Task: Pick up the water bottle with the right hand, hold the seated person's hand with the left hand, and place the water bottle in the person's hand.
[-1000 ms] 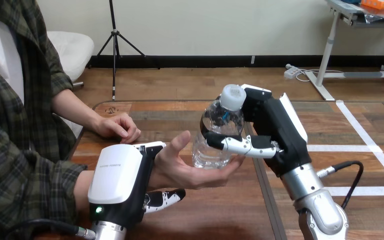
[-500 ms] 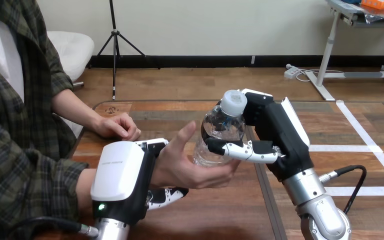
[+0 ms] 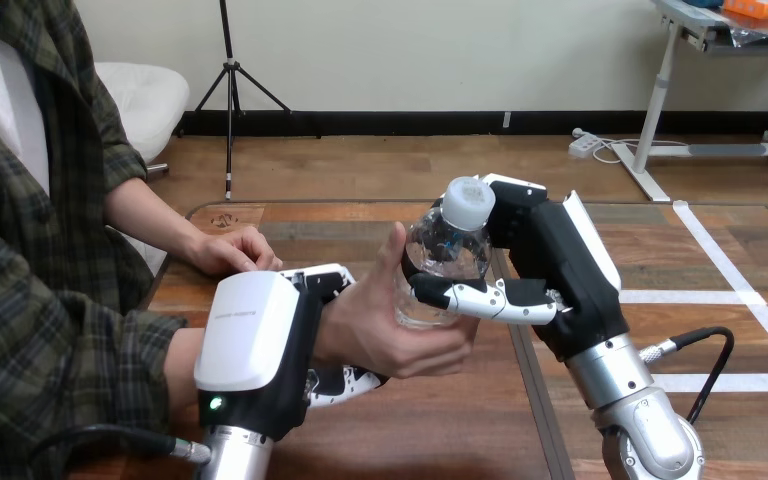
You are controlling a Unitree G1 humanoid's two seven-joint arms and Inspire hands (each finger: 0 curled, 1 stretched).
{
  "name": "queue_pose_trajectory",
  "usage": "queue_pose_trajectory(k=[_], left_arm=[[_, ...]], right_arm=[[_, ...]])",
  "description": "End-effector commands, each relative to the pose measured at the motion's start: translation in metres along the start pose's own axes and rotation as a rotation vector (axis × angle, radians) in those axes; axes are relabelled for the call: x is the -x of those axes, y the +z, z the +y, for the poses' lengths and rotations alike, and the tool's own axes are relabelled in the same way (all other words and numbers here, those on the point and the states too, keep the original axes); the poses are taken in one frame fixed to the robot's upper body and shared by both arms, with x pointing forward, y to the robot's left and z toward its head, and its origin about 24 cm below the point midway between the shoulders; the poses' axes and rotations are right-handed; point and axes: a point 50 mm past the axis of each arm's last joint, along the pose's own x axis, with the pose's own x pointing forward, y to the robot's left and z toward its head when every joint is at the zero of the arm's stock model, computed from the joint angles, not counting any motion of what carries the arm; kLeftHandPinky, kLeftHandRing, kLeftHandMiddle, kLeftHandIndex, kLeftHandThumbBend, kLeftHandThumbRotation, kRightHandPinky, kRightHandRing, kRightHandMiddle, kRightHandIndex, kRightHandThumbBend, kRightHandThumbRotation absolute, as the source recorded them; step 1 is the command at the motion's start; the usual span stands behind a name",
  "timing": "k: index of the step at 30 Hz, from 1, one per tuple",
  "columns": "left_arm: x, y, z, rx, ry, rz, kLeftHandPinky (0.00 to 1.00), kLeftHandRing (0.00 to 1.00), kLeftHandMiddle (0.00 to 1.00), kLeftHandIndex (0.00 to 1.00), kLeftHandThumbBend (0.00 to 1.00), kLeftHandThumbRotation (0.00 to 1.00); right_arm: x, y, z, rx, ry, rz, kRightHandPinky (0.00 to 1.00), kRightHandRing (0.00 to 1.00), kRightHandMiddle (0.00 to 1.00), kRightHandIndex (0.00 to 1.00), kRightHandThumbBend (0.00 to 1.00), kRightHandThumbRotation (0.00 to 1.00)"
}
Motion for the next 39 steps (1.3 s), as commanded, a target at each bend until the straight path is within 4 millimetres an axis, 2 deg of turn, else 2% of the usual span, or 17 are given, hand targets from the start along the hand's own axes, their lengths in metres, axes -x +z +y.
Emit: queue_pose_trajectory(k=[1,17,39], left_arm=[[-0.0243,0.0329,0.0021,0.099,0.067,-0.136,0.26,0.31,0.36,0.38,0.89,0.0],[-0.0271,0.04,-0.001,0.116,0.07,-0.155,0.26,0.3,0.35,0.38,0.91,0.0],[-0.0255,0.0381,0.0001,0.105,0.06,-0.151,0.26,0.3,0.35,0.38,0.92,0.0]], right_arm=[[-0.0124,0.0192,-0.0073,0.024,-0.001,-0.096,0.33,0.37,0.44,0.46,0.71,0.0],[-0.0117,0.0211,-0.0069,0.026,0.0,-0.098,0.33,0.37,0.44,0.46,0.72,0.0],[-0.0125,0.0211,-0.0053,0.023,0.001,-0.104,0.34,0.38,0.43,0.46,0.72,0.0]])
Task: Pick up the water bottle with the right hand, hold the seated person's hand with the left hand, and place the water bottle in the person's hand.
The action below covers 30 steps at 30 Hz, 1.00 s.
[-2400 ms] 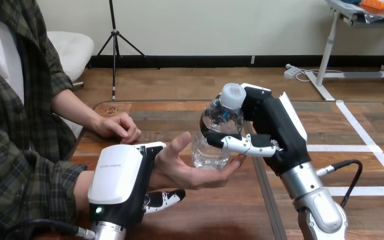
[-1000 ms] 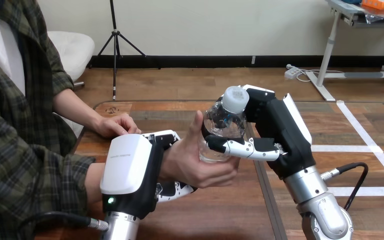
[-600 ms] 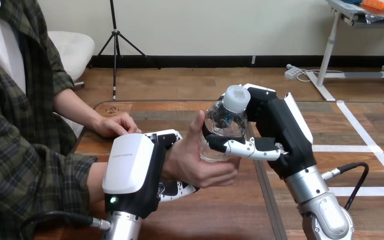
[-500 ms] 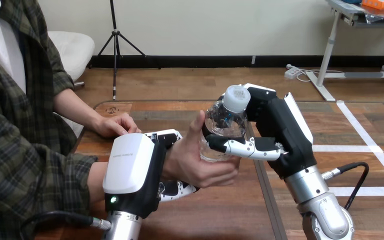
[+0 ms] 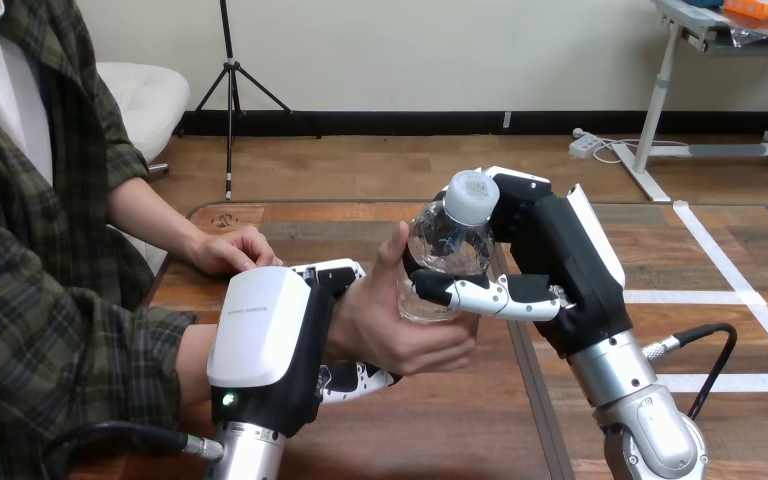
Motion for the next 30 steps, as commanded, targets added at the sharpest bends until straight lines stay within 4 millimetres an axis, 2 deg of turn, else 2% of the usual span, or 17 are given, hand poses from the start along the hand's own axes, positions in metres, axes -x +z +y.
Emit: queue_pose_trajectory(k=[1,14,23,30], left_arm=[[-0.0225,0.0311,0.0024,0.081,0.052,-0.142,0.26,0.3,0.35,0.38,0.92,0.0],[-0.0207,0.0284,0.0037,0.083,0.05,-0.135,0.26,0.3,0.35,0.37,0.91,0.0],[-0.02,0.0271,0.0039,0.067,0.051,-0.134,0.26,0.31,0.35,0.37,0.91,0.0],[-0.0196,0.0265,0.004,0.029,0.048,-0.135,0.27,0.32,0.37,0.39,0.92,0.0]], right_arm=[[-0.0117,0.0154,-0.0054,0.03,0.0,-0.087,0.34,0.38,0.43,0.46,0.72,0.0],[-0.0129,0.0146,-0.0039,0.005,-0.001,-0.086,0.36,0.39,0.45,0.46,0.71,0.0],[-0.013,0.0141,-0.0043,0.015,0.004,-0.078,0.43,0.46,0.53,0.54,0.73,0.0],[-0.0133,0.014,-0.0053,0.03,0.016,-0.08,0.52,0.58,0.65,0.66,0.76,0.0]])
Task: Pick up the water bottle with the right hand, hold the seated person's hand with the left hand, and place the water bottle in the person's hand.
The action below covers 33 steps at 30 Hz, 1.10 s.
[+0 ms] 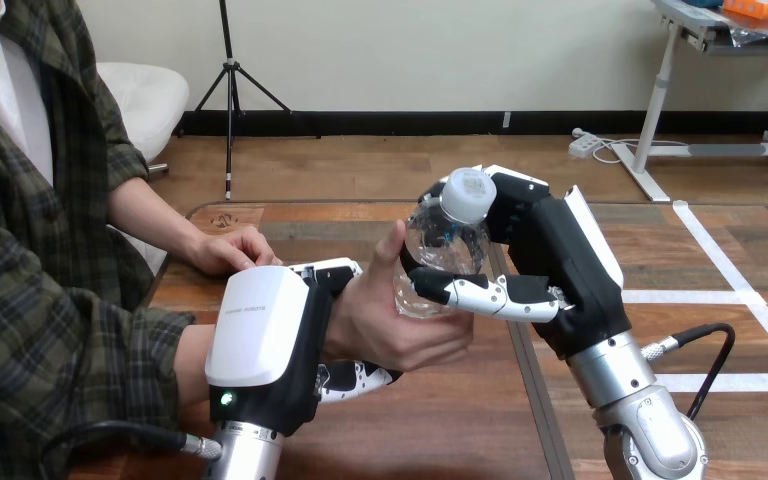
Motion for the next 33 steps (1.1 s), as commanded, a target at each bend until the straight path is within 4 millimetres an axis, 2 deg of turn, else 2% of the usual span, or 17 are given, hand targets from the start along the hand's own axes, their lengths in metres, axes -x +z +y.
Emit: queue_pose_trajectory(k=[1,8,13,20,27,30,31,33], left_arm=[[-0.0194,0.027,0.0036,0.033,0.046,-0.132,0.28,0.33,0.38,0.39,0.92,0.0],[-0.0182,0.0264,0.0038,-0.002,0.002,-0.141,0.33,0.4,0.47,0.48,0.92,0.0],[-0.0171,0.0263,0.0043,0.0,-0.022,-0.147,0.38,0.5,0.57,0.58,0.94,0.0],[-0.015,0.0261,0.0048,0.074,-0.068,-0.167,0.46,0.61,0.67,0.69,0.97,0.0],[-0.0133,0.0253,0.0059,0.198,-0.136,-0.2,0.64,0.79,0.84,0.85,0.96,0.0],[-0.0127,0.025,0.0065,0.244,-0.161,-0.213,0.77,0.87,0.91,0.92,0.96,0.0],[-0.0126,0.0248,0.0067,0.254,-0.166,-0.216,0.85,0.91,0.94,0.95,0.96,0.01],[-0.0122,0.0244,0.0072,0.28,-0.182,-0.225,0.9,0.94,0.96,0.97,0.97,0.02]], right_arm=[[-0.0135,0.0146,-0.006,0.038,0.009,-0.082,0.53,0.59,0.67,0.67,0.76,0.0],[-0.0133,0.0149,-0.0066,0.047,0.013,-0.081,0.62,0.7,0.77,0.76,0.78,0.0],[-0.0128,0.0155,-0.0067,0.05,0.013,-0.08,0.68,0.77,0.83,0.81,0.79,0.0],[-0.0115,0.0163,-0.0071,0.055,0.014,-0.075,0.74,0.82,0.87,0.85,0.8,0.02],[-0.01,0.0166,-0.0079,0.052,0.01,-0.077,0.81,0.87,0.9,0.88,0.8,0.06],[-0.0092,0.0169,-0.0083,0.049,0.005,-0.077,0.82,0.88,0.91,0.89,0.79,0.07],[-0.009,0.0169,-0.0083,0.048,0.005,-0.077,0.83,0.88,0.91,0.89,0.79,0.08],[-0.0086,0.0172,-0.0084,0.046,0.002,-0.079,0.84,0.89,0.91,0.9,0.79,0.08]])
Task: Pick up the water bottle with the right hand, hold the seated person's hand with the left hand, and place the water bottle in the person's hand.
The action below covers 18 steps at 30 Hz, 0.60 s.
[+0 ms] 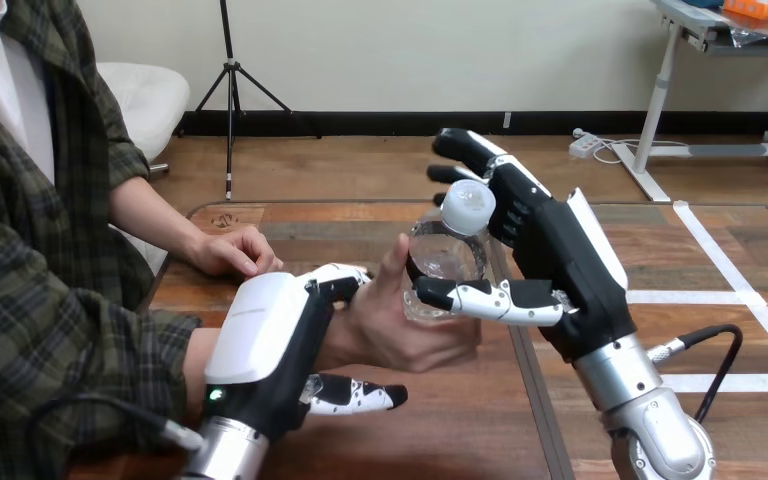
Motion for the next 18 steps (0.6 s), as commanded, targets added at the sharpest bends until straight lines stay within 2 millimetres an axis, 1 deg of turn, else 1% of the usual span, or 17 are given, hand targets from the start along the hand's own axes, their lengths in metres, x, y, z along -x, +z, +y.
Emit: queue_pose_trajectory(k=[1,5,6,13,18], left_arm=[[-0.0148,0.0334,-0.0016,0.148,-0.03,-0.217,0.92,0.95,0.97,0.97,0.97,0.03],[-0.0141,0.0331,-0.0009,0.175,-0.051,-0.232,0.97,0.98,0.99,0.99,0.99,0.08],[-0.014,0.0331,-0.0008,0.182,-0.054,-0.236,0.98,0.99,0.99,0.99,0.99,0.11],[-0.0129,0.0339,-0.0008,0.247,-0.069,-0.267,1.0,1.0,1.0,1.0,1.0,0.18],[-0.0122,0.0344,-0.001,0.327,-0.084,-0.276,1.0,1.0,1.0,1.0,1.0,0.25]], right_arm=[[-0.0117,0.0171,-0.0059,0.026,-0.008,-0.088,0.84,0.89,0.91,0.9,0.79,0.09],[-0.0109,0.0176,-0.0058,0.02,-0.014,-0.09,0.85,0.9,0.92,0.9,0.79,0.1],[-0.0107,0.0177,-0.0058,0.019,-0.016,-0.091,0.86,0.9,0.92,0.91,0.79,0.1],[-0.0087,0.018,-0.0061,0.014,-0.025,-0.098,0.87,0.92,0.93,0.92,0.78,0.12],[-0.0074,0.0181,-0.0061,0.012,-0.034,-0.102,0.88,0.92,0.94,0.93,0.78,0.13]])
